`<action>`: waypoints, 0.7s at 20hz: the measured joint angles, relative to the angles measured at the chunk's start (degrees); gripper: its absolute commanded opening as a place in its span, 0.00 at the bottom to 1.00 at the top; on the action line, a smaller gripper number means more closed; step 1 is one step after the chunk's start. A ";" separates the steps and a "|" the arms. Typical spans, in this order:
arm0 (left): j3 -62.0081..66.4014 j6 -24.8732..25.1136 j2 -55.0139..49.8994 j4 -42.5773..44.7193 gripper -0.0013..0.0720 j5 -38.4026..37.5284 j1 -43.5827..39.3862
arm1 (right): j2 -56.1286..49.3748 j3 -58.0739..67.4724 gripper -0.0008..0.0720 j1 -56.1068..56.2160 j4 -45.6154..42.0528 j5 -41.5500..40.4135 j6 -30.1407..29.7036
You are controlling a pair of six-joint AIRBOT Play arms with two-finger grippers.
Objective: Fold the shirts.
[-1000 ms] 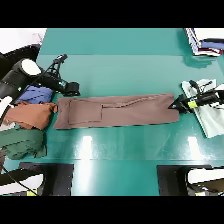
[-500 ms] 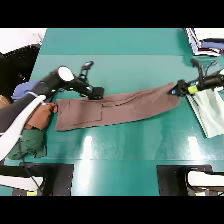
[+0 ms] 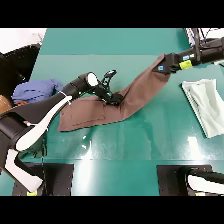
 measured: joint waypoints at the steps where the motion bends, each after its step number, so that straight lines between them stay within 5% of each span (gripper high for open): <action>1: 0.13 -0.02 -0.24 0.20 0.05 -0.09 -0.13 | 0.02 0.94 0.03 1.49 0.00 -0.15 0.48; 8: 0.92 -0.07 0.79 1.70 0.05 -1.49 2.14 | -0.70 3.37 0.03 8.72 4.11 -4.02 1.53; 14: 1.22 0.00 14.34 8.61 0.05 -5.09 17.00 | -6.56 3.65 0.04 20.39 11.26 -11.21 -2.69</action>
